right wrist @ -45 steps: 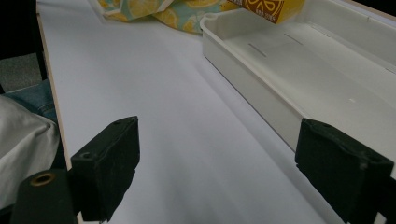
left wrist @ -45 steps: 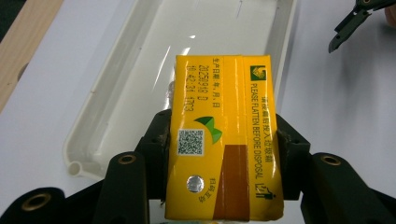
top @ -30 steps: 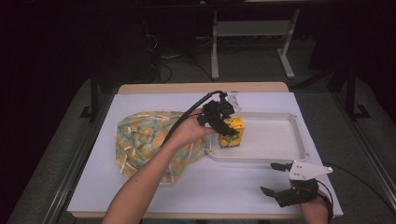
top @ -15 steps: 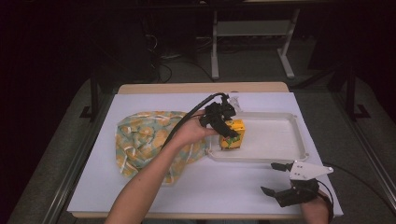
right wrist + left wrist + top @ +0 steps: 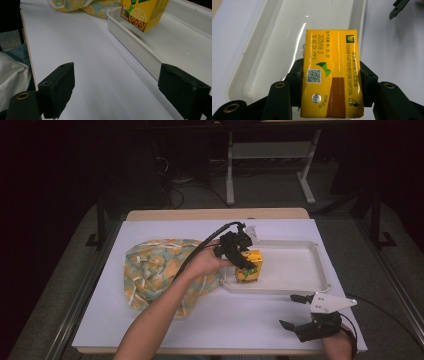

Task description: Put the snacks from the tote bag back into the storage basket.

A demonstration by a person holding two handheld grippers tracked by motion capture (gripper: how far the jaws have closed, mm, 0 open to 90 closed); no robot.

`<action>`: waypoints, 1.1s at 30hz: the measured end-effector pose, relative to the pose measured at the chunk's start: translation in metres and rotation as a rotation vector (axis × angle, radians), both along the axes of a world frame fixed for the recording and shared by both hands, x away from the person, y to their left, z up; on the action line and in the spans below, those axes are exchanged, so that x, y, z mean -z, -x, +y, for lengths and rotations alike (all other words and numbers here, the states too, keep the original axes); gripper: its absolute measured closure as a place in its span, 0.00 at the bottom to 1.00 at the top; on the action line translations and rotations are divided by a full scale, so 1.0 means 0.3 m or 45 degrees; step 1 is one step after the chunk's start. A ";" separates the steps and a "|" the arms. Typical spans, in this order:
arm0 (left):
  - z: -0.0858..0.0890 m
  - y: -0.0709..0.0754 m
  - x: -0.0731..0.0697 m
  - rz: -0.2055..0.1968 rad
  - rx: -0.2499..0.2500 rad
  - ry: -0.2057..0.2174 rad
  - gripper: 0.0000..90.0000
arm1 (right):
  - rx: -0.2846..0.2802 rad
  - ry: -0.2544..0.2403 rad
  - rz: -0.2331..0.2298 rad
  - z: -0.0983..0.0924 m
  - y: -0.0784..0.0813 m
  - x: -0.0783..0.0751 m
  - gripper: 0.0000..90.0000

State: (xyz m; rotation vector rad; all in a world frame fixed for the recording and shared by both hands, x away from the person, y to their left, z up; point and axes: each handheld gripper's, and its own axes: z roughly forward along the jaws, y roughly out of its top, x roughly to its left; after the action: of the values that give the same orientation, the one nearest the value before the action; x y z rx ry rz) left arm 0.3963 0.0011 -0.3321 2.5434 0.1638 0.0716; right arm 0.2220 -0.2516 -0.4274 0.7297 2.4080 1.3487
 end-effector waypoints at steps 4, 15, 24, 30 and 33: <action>0.000 0.000 0.001 -0.011 0.014 -0.008 0.56 | 0.001 0.001 0.002 0.001 0.000 0.000 0.15; -0.002 0.001 0.017 -0.012 0.021 -0.014 0.56 | 0.000 0.000 0.005 -0.001 0.002 0.000 0.15; 0.001 0.000 0.032 -0.002 0.016 -0.024 0.56 | -0.001 0.003 0.003 0.000 0.000 0.001 0.15; -0.002 0.001 0.041 -0.003 0.026 -0.028 0.56 | -0.002 0.005 0.000 0.000 0.000 0.001 0.15; -0.006 0.002 0.046 0.002 0.029 -0.033 0.56 | -0.001 0.004 0.004 -0.001 0.001 0.001 0.15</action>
State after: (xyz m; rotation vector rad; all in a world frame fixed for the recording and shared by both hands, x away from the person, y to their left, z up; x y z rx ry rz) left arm 0.3957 -0.0006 -0.3460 2.5710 0.1348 0.0634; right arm 0.2216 -0.2521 -0.4277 0.7301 2.4122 1.3453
